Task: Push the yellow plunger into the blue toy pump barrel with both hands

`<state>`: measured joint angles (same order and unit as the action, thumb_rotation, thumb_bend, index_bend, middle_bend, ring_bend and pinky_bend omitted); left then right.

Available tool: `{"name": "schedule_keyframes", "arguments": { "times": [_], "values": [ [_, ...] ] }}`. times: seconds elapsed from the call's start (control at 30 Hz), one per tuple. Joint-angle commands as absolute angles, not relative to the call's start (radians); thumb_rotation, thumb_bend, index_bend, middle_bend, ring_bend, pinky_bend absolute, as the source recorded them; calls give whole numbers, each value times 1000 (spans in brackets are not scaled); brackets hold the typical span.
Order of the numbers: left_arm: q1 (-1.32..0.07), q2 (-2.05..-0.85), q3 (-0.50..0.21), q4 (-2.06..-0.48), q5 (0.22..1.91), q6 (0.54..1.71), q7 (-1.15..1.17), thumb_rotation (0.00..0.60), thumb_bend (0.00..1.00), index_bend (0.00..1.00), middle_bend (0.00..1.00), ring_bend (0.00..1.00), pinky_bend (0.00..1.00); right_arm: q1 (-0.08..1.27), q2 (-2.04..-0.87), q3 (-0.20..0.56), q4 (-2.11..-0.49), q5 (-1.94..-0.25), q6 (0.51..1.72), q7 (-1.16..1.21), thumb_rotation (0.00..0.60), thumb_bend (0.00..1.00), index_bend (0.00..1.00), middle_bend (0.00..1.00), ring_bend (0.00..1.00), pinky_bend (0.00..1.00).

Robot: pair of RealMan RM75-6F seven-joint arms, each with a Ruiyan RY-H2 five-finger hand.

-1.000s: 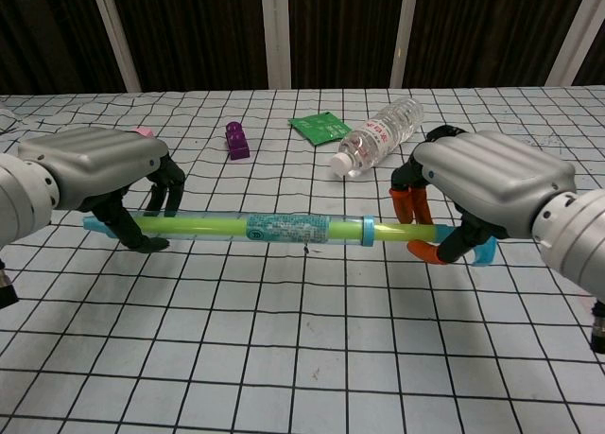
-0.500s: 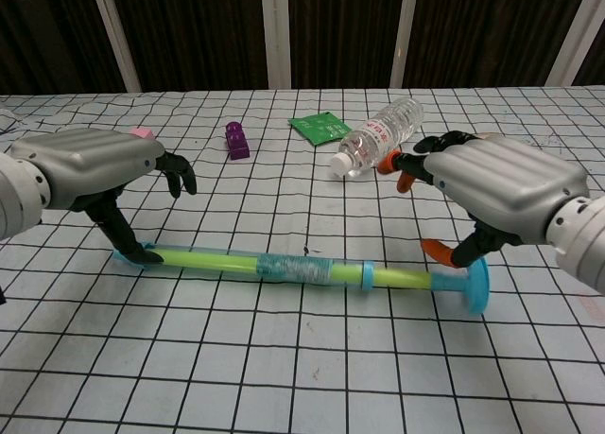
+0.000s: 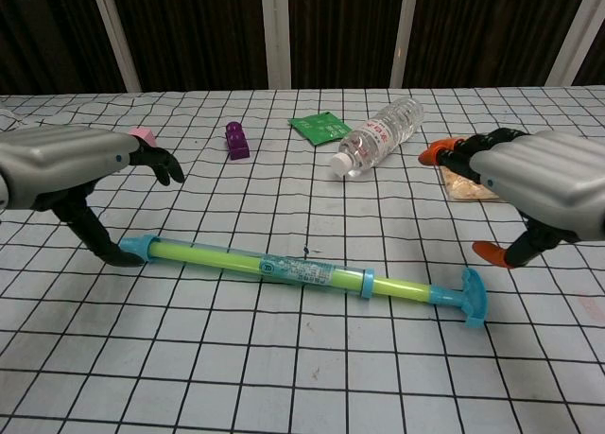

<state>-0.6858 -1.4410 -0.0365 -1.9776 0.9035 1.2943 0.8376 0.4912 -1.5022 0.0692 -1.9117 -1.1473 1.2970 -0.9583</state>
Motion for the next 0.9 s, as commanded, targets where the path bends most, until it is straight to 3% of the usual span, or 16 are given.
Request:
{"name": "schedule_keyframes", "arguments": {
  "times": [0.03,0.23,0.53,0.9],
  "values": [
    [-634,-1375,11,-2003,985,1324,766,600,178,178,142,42,0,451,-1444,47,-1927,-1186,1334,-885,600,375,0,2,0,0],
    [-521,-1257,114,-1984,1172,1406,612,600,164,110,59,4,0,365,-1338,8,-1923,-1245,1398,-694,600,276,0,0,0,0],
    [-332,-1145,251,-1875,1420,1566,355,600,111,13,0,0,0,242,-1181,-88,-1883,-1357,1460,-435,600,268,0,0,0,0],
    [-179,-1079,264,-1796,1508,1723,172,600,111,6,0,0,0,93,-1159,-107,-1696,-1547,1705,-207,600,267,0,0,0,0]
  ]
}}
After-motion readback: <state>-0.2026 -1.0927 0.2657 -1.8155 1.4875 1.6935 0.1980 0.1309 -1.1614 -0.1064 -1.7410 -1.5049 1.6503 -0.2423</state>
